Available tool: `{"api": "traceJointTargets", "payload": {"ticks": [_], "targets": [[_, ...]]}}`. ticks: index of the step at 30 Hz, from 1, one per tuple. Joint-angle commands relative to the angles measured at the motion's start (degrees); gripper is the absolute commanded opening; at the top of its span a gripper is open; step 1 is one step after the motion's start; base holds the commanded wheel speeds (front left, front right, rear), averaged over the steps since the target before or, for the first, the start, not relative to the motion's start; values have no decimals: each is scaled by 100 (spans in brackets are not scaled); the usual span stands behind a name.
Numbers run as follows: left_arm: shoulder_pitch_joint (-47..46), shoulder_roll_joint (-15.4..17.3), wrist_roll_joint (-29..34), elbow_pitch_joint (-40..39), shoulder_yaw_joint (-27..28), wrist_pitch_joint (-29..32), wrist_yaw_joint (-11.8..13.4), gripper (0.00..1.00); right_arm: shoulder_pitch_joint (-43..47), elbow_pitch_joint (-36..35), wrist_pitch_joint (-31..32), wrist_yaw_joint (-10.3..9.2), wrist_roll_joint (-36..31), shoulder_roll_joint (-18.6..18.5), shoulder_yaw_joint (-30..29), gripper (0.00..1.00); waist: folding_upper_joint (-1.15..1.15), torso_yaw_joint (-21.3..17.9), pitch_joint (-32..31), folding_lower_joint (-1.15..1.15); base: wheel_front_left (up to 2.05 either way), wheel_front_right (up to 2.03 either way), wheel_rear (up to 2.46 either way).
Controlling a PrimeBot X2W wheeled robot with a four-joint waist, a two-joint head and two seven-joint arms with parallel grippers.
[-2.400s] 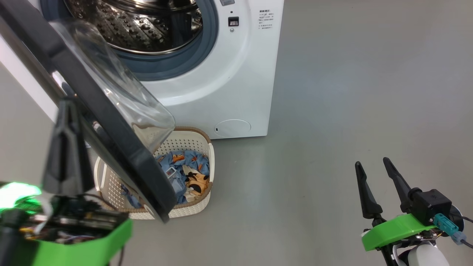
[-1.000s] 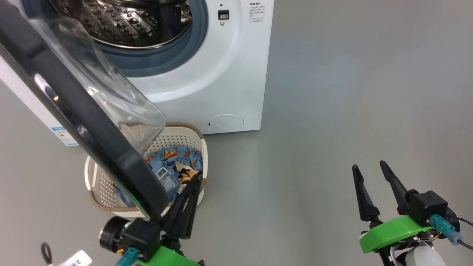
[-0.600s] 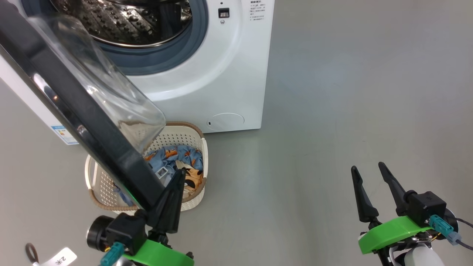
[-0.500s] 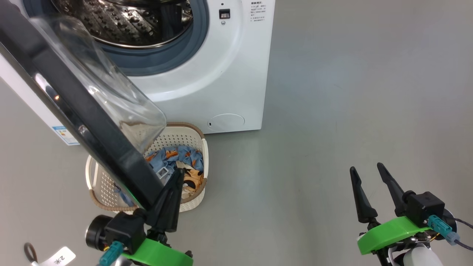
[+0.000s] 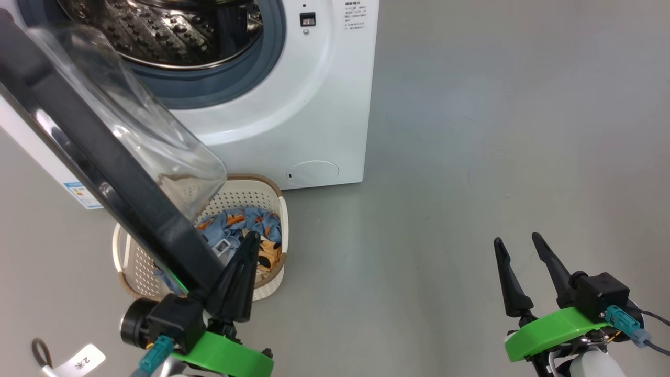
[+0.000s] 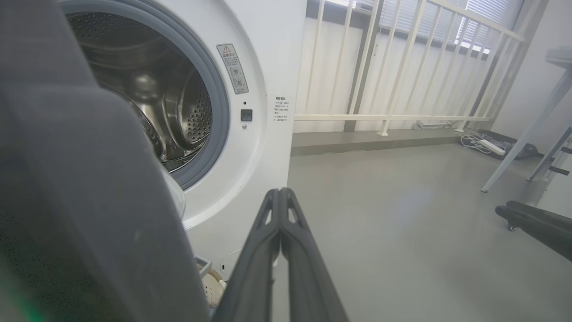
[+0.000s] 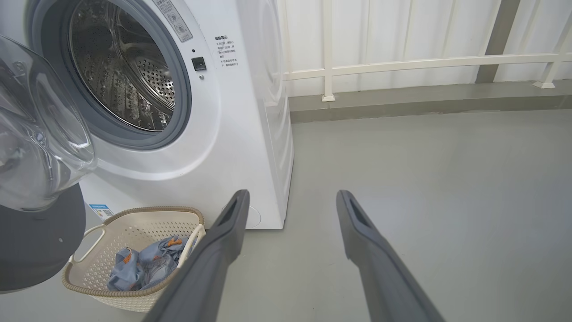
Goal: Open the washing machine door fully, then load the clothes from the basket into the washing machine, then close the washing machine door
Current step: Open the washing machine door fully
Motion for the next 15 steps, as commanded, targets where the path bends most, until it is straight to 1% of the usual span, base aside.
{"api": "traceJointTargets", "payload": {"ticks": [1, 8, 15], "targets": [[-199, 27, 19, -142, 192, -31, -10, 0, -166, -114, -43, 16, 46, 7, 124, 100, 0, -13, 12, 0, 0, 0, 0], [-210, 22, 13, -86, 354, -31, -10, 0, -165, -97, -43, 16, 67, 7, 80, 100, 0, 26, 33, 0, 0, 0, 0], [-169, 16, 11, -2, 686, -31, -10, 0, -175, -59, -43, 16, 117, 7, 99, 100, 0, 128, 30, 0, 0, 0, 0]]}}
